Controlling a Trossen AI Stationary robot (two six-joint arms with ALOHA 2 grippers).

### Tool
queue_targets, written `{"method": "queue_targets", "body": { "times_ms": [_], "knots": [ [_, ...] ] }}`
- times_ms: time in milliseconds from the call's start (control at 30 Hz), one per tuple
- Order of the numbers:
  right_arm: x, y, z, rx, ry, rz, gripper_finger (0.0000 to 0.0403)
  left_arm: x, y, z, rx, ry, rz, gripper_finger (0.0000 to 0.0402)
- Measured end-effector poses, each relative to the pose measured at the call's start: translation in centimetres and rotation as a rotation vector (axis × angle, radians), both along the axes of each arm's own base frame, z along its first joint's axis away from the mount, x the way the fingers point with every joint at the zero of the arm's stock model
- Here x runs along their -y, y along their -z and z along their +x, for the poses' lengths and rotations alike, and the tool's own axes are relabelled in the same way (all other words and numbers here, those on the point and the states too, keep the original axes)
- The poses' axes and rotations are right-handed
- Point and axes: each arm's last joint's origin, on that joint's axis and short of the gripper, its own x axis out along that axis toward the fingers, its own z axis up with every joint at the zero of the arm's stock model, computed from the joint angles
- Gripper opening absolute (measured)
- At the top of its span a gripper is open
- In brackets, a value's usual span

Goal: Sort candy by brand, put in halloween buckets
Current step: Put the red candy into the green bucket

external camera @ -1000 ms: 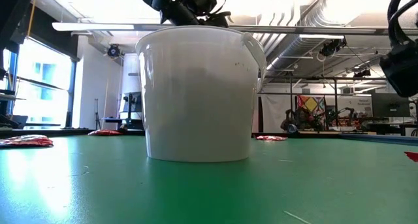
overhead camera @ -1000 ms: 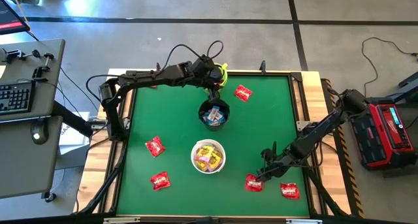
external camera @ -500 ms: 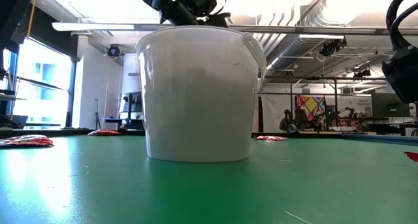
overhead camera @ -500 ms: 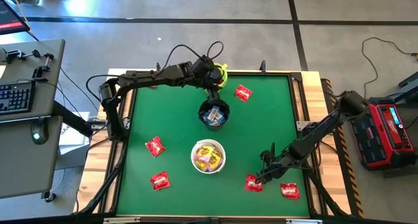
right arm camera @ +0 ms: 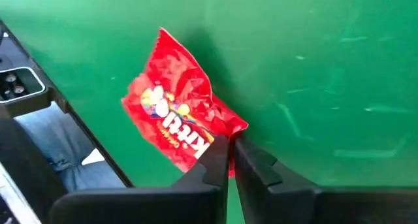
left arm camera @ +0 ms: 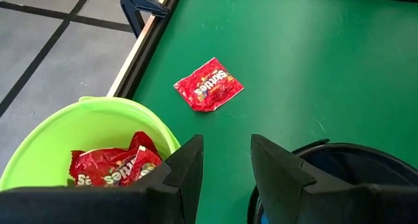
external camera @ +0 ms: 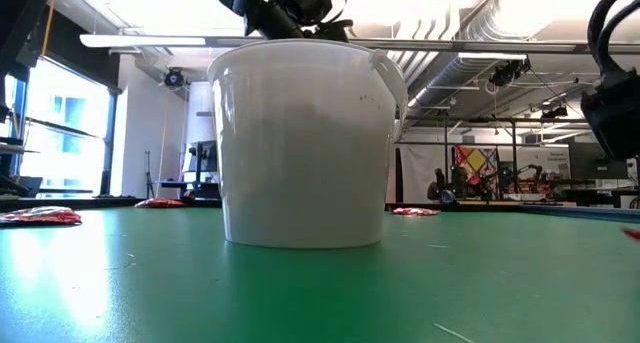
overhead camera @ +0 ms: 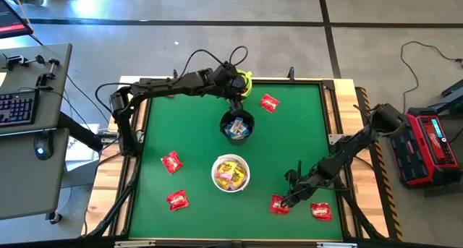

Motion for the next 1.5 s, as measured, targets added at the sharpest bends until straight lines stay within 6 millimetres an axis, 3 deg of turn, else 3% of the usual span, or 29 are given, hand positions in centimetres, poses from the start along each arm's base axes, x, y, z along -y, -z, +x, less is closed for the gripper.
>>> {"method": "queue_targets", "body": {
  "times_ms": [467,733,1100,1500],
  "knots": [
    [-1.6,-5.3,3.1,0.094,-0.005,-0.137,0.0000,2.1,-0.9,0.7,0.102,0.037,0.013,0.0056],
    [-0.7,-10.0,4.0,0.155,0.041,-0.242,0.0000,4.3,-1.5,-2.0,0.281,0.053,0.041,0.0032],
    [5.9,-15.2,5.3,0.249,0.098,-0.382,0.0000,7.0,-1.6,-9.2,0.379,0.016,-0.015,0.0019],
    [16.0,-17.1,8.2,0.384,0.128,-0.503,0.0000,9.7,0.0,-15.6,0.447,-0.019,-0.102,0.0019]
  ]
}}
